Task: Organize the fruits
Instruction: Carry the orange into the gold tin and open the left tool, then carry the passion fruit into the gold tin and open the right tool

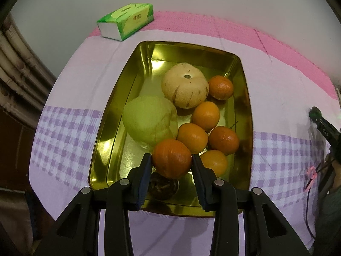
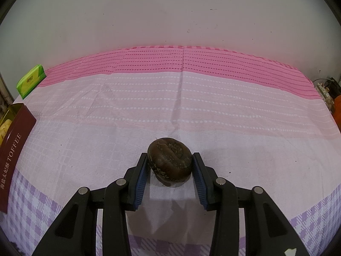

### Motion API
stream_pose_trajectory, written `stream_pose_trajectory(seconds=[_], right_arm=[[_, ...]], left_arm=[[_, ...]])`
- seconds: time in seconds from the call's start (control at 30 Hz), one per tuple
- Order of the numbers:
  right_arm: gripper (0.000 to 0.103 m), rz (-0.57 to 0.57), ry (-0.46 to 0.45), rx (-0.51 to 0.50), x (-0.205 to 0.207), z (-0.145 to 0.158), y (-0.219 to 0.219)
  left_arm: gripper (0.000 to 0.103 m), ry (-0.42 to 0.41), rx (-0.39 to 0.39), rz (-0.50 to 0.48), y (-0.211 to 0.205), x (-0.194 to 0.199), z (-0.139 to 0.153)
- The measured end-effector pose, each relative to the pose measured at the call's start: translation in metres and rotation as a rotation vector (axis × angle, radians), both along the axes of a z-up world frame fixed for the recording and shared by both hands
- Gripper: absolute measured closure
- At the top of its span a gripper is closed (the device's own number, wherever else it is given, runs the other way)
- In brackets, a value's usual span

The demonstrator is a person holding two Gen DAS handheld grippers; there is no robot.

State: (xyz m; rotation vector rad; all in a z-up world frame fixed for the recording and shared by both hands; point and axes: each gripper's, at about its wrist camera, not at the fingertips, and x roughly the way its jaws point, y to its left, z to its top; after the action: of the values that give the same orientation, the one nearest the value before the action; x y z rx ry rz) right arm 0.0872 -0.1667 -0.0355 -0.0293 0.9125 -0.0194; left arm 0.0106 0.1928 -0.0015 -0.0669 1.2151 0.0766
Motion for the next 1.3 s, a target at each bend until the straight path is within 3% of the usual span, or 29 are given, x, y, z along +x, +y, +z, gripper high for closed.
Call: stream_pose_trajectory(seconds=[0.5,0.83,1.07,1.3], right_arm=[[0.064,0.001,0.0,-0.003,0.0,0.0,0.0],[0.064,0.004,0.001,-0.012,0.002,-0.001,0.001],[0.064,0.006,0.001,-0.013,0.002,0.0,0.0],[0.064,0.006,0.0,-0.015,0.002,0.0,0.0]], left_arm=[[0.064,0.046,0.008,0.022,0.006,0.009,-0.023],[0.063,0.052,0.008,0.024,0.009,0.007,-0.021],[0.048,0.041,0.006,0.034,0.02,-0.001,-0.009],[0.044,0.01,-0.002,0.024,0.02,-0.012,0.003]])
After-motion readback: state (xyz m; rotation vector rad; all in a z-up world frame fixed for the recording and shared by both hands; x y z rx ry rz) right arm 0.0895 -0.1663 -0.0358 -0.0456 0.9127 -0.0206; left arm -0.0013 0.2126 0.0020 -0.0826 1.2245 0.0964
